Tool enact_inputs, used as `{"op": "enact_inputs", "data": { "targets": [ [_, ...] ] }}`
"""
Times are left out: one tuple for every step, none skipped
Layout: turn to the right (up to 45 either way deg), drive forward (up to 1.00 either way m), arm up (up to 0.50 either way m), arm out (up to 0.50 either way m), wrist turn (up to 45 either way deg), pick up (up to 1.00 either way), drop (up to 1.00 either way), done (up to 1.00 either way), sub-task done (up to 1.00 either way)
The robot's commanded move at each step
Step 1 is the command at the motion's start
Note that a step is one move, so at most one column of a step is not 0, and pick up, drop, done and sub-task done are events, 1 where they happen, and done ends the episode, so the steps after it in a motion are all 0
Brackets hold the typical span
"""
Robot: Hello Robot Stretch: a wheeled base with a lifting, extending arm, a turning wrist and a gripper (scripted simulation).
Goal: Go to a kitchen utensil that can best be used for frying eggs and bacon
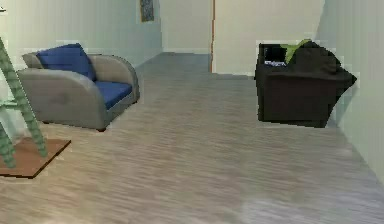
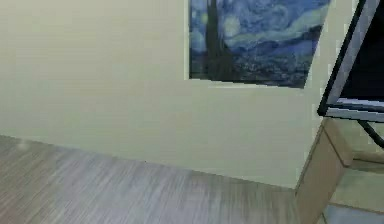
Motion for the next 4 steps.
{"op": "enact_inputs", "data": {
  "targets": [
    [0.0,1.0,0.0,0.0,0.0,0.0,0.0,0.0,0.0],
    [0.0,1.0,0.0,0.0,0.0,0.0,0.0,0.0,0.0],
    [0.0,1.0,0.0,0.0,0.0,0.0,0.0,0.0,0.0],
    [0.0,1.0,0.0,0.0,0.0,0.0,0.0,0.0,0.0]
  ]
}}
